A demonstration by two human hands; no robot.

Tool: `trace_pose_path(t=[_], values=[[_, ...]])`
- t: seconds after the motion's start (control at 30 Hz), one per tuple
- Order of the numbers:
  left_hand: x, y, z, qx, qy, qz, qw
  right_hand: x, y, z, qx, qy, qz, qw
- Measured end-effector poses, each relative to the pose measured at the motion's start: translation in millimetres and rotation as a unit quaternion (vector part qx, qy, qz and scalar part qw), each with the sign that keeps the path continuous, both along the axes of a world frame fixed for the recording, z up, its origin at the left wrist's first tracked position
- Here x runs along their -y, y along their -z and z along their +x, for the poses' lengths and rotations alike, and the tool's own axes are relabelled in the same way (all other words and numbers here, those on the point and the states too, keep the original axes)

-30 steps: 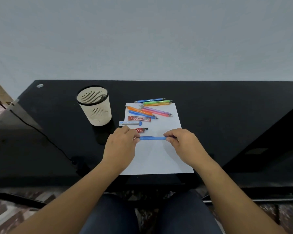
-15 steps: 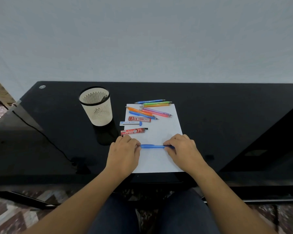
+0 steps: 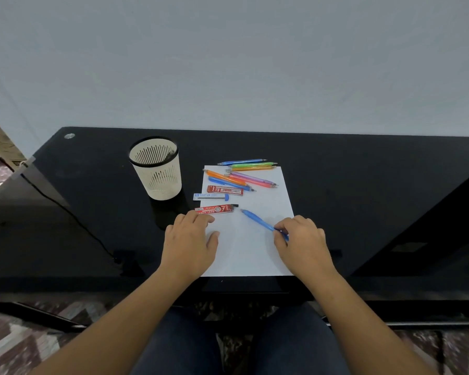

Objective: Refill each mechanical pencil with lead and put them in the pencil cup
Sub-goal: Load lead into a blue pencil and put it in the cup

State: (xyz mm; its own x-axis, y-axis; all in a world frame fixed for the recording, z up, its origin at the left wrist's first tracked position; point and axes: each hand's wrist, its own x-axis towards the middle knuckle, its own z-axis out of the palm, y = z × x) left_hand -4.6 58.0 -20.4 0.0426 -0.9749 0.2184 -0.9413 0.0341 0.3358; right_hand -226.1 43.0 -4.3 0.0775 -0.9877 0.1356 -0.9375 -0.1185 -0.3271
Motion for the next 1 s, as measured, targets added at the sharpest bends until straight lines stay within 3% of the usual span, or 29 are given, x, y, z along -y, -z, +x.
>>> trace_pose_path(t=[0.3, 0.47, 0.63, 0.83, 1.0], values=[[0.4, 2.9, 2.1, -0.009, 0.001, 0.017, 1.0, -18.3, 3.4, 19.9, 0.059, 0.02, 0.022, 0.998], [2.0, 4.4, 4.4, -0.009, -0.001, 0.024, 1.0, 15.5, -6.0, 5.8, -0.036, -0.043, -0.003, 0.998], [2.7, 7.1, 8.4, -0.014, 0.003, 0.026, 1.0, 54.3, -8.8, -0.9, -0.17, -0.182, 0.018, 0.968], [5.1, 5.6, 12.7, -0.018, 0.011, 0.031, 0.999, 65.6, -8.7, 1.5, -0.22, -0.282, -0.017, 0.933], [5.4, 4.5, 13.9, -0.014, 0.016, 0.034, 0.999, 66.8, -15.1, -9.5, -0.221, -0.268, -0.007, 0.938]])
